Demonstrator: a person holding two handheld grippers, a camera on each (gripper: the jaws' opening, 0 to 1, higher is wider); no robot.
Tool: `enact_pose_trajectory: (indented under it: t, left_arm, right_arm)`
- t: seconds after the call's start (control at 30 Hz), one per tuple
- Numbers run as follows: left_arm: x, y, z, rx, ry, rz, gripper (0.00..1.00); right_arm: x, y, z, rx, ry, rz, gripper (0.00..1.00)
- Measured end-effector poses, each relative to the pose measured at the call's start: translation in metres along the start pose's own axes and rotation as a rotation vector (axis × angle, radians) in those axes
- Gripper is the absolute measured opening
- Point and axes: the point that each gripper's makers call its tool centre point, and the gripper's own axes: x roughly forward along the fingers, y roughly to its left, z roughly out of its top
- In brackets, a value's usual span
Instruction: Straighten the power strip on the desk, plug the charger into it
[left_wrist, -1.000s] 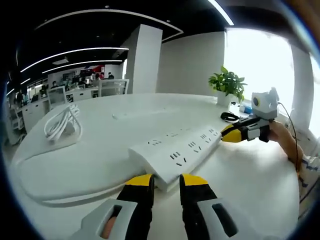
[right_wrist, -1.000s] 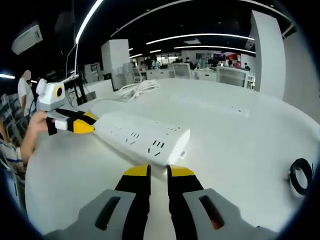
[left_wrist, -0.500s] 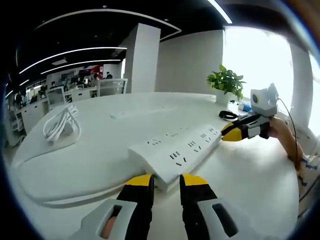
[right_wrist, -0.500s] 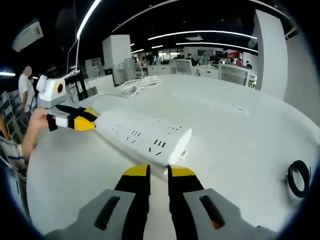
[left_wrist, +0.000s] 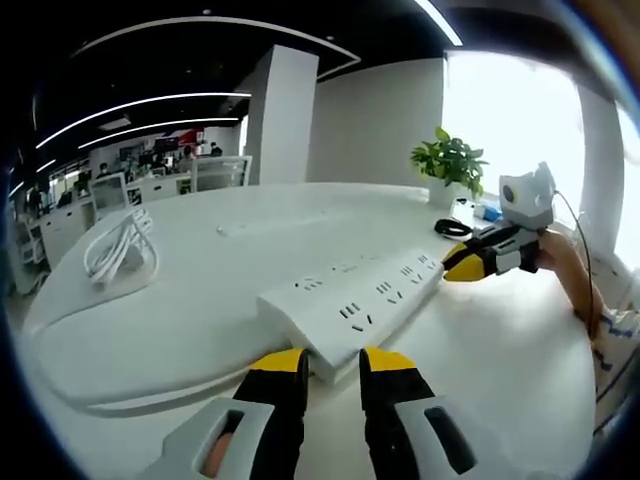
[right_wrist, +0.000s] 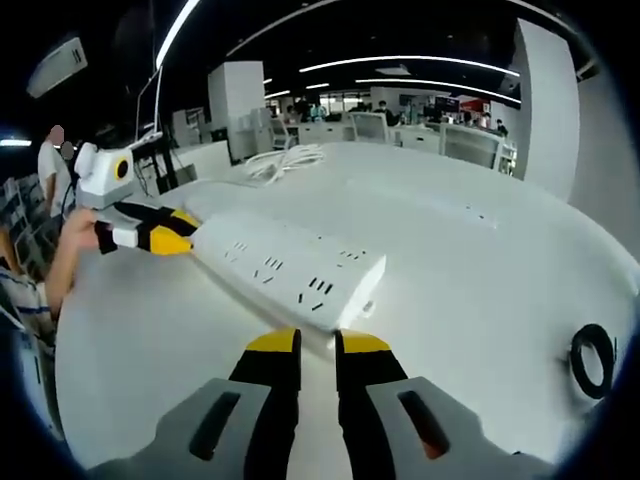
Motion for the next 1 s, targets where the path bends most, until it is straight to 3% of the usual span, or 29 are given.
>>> enact_pose_trajectory:
  t: [0.6,1.0]
  left_arm:
    - [-0.0008,-0.0033,-0.0019,0.001,0.008,-0.004,0.21]
    - [-0.0015,-0.0054,-0.0021,-0.004,0.015,-0.016,0.21]
  right_arm:
    - [-0.0055,0.0008,-0.003,-0.005,0.025,0.013,0.11]
    - [-0.0084,0.003,-0.0048,-0.062,0.053,0.014,0.12]
